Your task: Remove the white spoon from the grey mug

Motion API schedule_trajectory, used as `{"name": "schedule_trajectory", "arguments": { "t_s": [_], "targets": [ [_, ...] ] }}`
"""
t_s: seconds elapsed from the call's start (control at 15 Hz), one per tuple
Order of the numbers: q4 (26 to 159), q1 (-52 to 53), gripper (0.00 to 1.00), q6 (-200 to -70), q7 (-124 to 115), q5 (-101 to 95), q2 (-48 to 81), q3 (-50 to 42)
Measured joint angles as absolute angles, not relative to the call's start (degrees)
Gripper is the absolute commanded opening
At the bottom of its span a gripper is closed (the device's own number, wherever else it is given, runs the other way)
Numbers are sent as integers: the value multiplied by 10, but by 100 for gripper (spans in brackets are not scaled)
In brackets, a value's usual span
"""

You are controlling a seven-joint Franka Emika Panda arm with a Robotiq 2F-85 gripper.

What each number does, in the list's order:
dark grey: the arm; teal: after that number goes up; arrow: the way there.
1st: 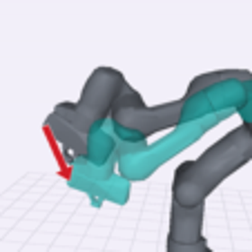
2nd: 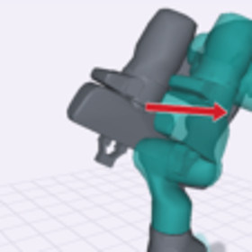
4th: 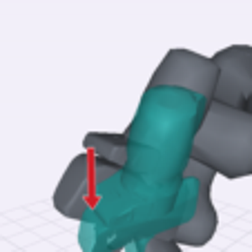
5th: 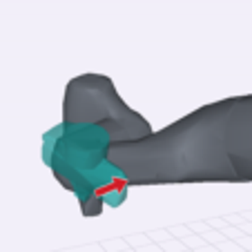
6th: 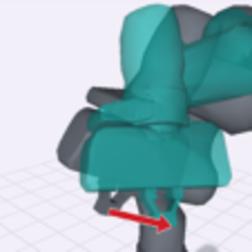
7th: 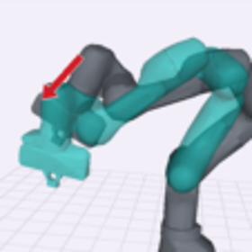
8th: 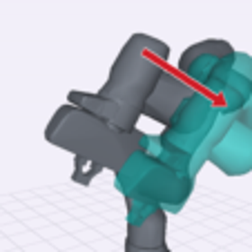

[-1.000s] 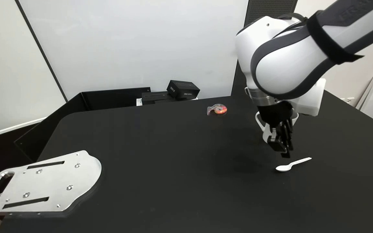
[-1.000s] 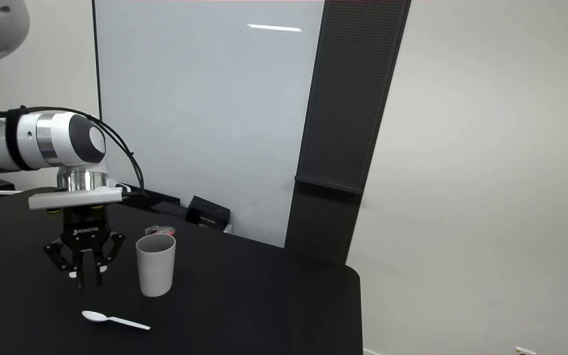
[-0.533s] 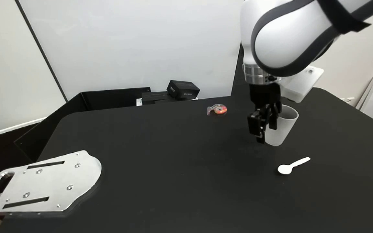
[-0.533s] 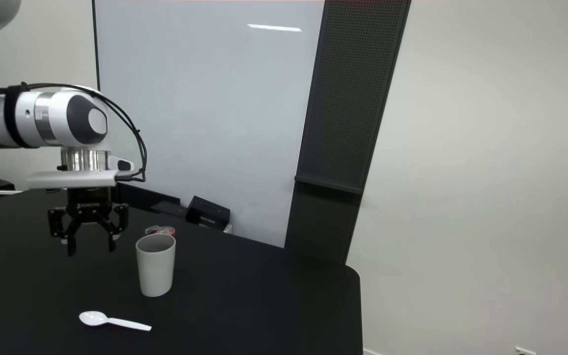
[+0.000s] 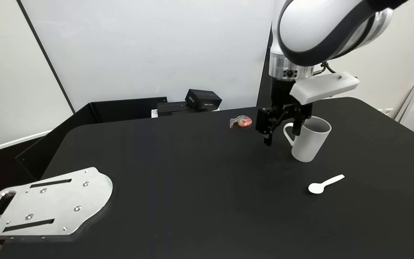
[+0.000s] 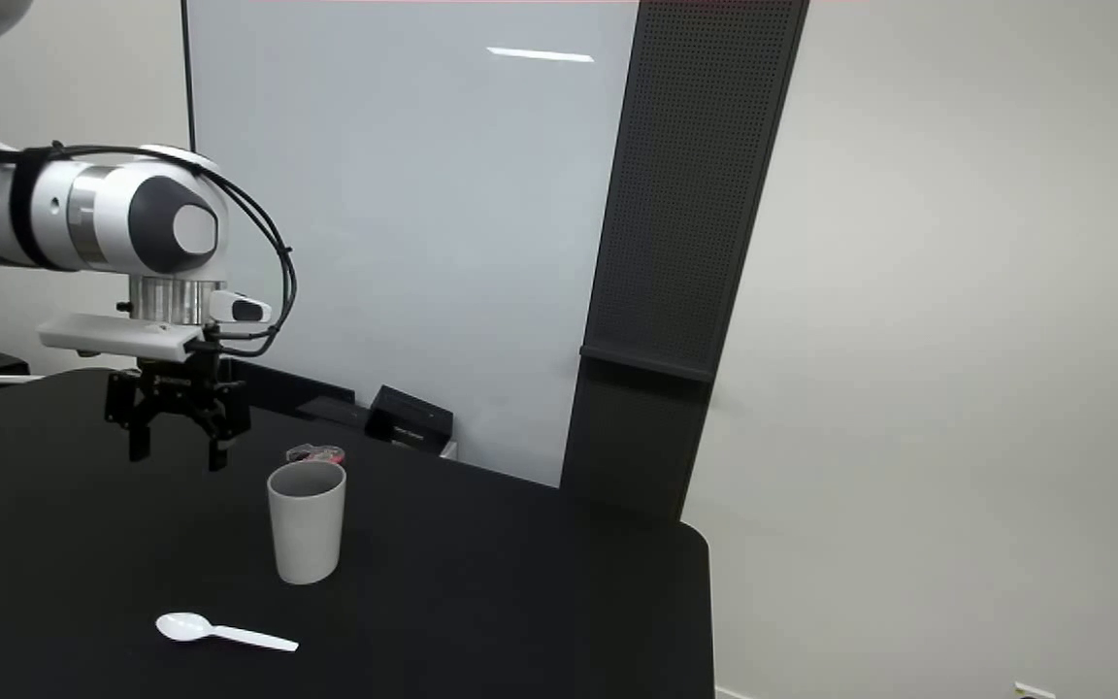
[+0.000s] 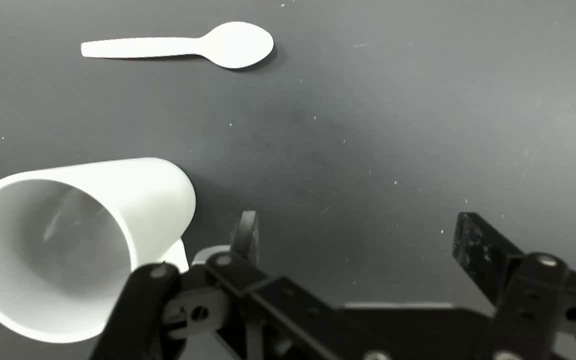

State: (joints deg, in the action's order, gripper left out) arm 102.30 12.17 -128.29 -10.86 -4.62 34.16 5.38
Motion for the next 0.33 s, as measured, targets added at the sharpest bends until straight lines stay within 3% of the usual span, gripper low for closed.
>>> {"name": "schedule_trajectory", "arguments": {
  "t_s": [0.33],
  "targets": [
    [1025,124,100,-1302,-128,-44,344,50]
  ]
}}
